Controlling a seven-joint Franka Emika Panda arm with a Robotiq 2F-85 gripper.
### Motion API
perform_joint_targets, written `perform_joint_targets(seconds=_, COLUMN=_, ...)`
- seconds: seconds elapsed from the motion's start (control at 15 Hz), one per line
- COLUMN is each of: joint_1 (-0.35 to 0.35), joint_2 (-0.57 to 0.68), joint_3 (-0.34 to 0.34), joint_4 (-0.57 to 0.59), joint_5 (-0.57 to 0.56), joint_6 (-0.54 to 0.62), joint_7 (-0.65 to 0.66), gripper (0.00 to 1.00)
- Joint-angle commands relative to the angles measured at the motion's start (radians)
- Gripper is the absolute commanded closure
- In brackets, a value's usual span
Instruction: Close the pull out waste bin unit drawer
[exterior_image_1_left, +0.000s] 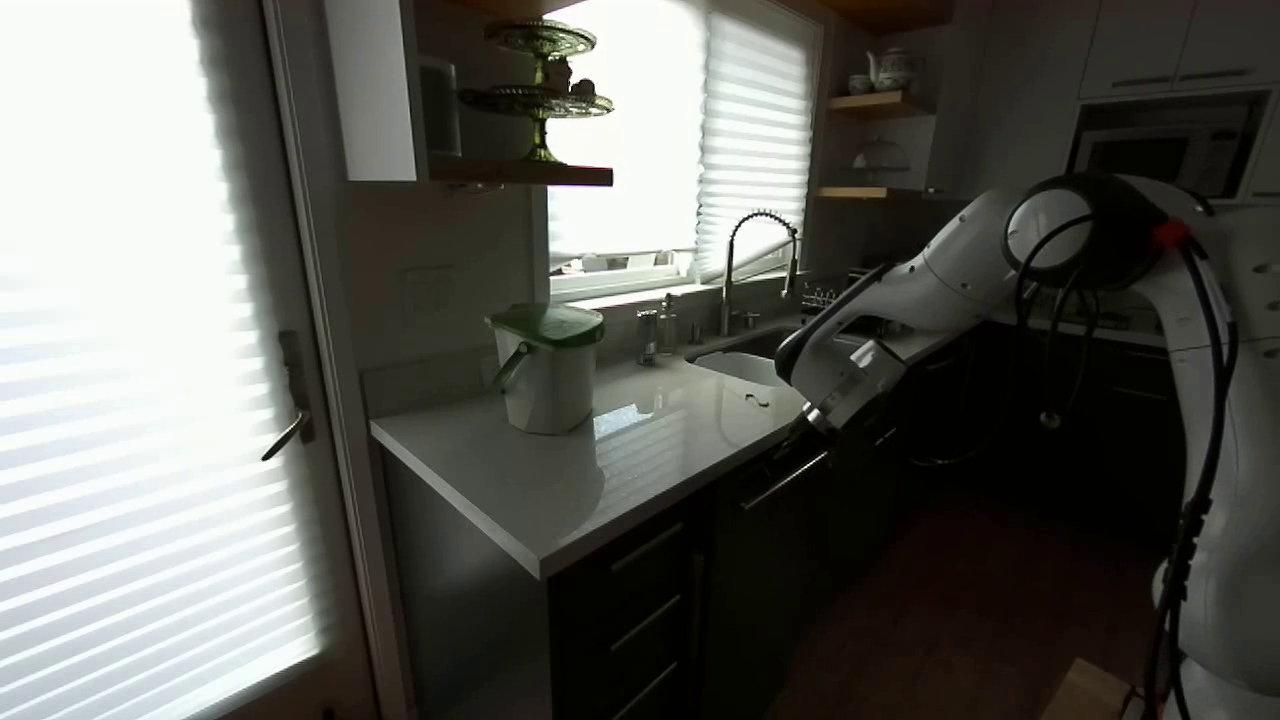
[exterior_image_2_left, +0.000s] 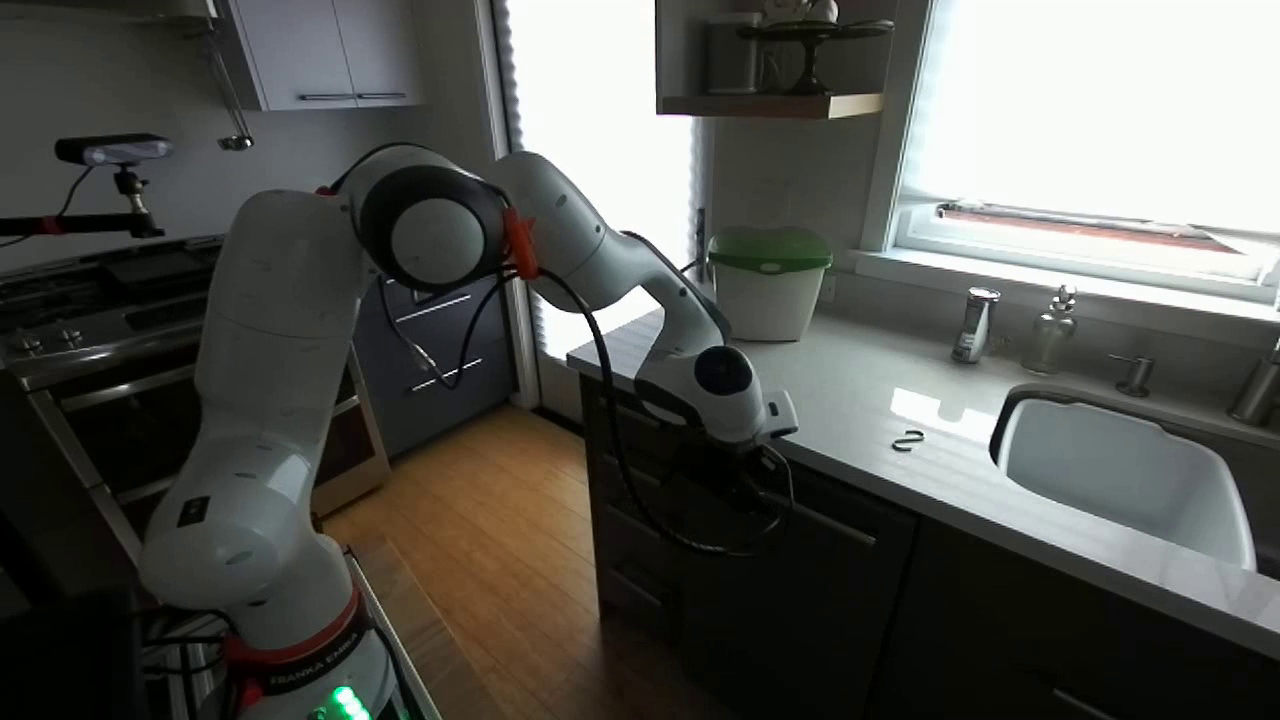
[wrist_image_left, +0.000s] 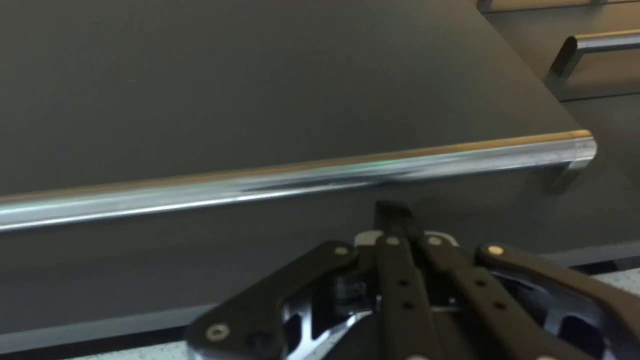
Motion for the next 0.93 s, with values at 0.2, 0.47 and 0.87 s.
perform_joint_targets(seconds=0.2, joint_1=-0.079, joint_2=0.075, joint_3=0.074, joint_4=0.098, joint_5=0.192, joint_6=-0.023, joint_7=-0.231, gripper=1.00)
perform_joint_targets(seconds=0.47, joint_1=-0.112, joint_2=0.099, joint_3=0.103, joint_4=0.124, joint_5=0.293, joint_6=-0.045, joint_7=-0.358, gripper=1.00)
perform_joint_targets(seconds=0.87, joint_1=-0.135, joint_2=0.129, joint_3=0.128, joint_4=0.158, joint_5=0.432, joint_6=-0.080, joint_7=-0.491, gripper=1.00)
